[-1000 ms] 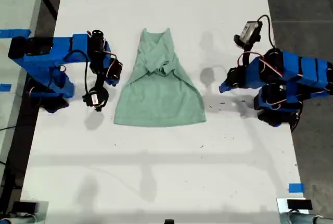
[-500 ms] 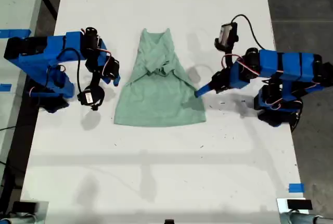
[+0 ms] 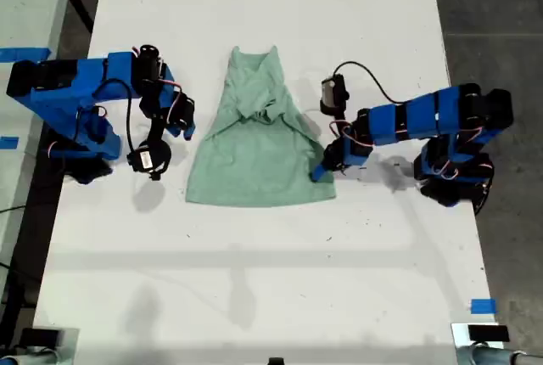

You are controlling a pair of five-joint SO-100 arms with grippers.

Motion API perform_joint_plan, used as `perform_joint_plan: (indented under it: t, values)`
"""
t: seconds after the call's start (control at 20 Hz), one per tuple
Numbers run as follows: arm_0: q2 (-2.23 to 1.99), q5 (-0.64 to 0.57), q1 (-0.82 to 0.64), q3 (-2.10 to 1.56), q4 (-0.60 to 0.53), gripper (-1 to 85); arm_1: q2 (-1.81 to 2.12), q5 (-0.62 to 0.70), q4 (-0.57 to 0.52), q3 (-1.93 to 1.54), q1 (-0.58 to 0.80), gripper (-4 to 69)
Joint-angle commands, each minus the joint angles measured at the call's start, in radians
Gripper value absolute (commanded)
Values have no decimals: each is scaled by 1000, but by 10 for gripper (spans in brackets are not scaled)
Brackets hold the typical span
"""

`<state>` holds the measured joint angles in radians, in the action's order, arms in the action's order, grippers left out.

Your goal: Fold tshirt

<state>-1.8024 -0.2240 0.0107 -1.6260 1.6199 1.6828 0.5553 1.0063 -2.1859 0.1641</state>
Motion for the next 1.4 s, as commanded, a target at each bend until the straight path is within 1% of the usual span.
perform_joint_plan:
  t: [0.0, 0.05, 0.1, 0.2, 0.25, 0.45, 0.55, 0.6, 0.7, 0.8, 0.9, 1.05, 1.15, 1.25, 1.3, 1.35]
  values:
    - [-25, 8, 21, 0, -12, 42, -40, -14, -54, 0, 23, 101]
    - [-25, 8, 23, -5, -20, 41, -29, -15, -57, -6, 35, 31]
    - [-25, 8, 23, -9, -26, 40, -26, -14, -58, -9, 51, -21]
    - [-25, 8, 26, -12, -32, 38, -28, -23, -55, -5, 51, -22]
    - [-25, 8, 28, -14, -32, 38, -26, -29, -32, 11, 46, -22]
    - [-25, 9, 32, -15, -37, 36, 41, -41, 173, 173, 12, -22]
    - [-25, 9, 34, -15, -38, 35, 57, -63, 259, 304, -14, -22]
    - [-25, 9, 35, -15, -38, 33, 51, -72, 276, 373, -29, -22]
    - [-25, 9, 38, -17, -38, 33, 41, -100, 275, 486, -60, -22]
    - [-25, 11, 40, -17, -40, 33, 21, -135, 215, 565, -87, -22]
    - [-25, 11, 38, -17, -44, 32, -28, -179, 87, 589, -110, -22]
    - [-23, 11, 37, -17, -49, 31, -187, -221, -104, 568, -106, -22]
    - [-21, 11, 37, -17, -51, 31, -330, -245, -189, 565, -97, -22]
    - [-21, 11, 37, -17, -51, 31, -460, -259, -209, 586, -77, -18]
    - [-21, 11, 37, -15, -51, 31, -500, -262, -202, 604, -75, 100]
    - [-21, 12, 37, -14, -52, 31, -520, -250, -147, 655, -78, 251]
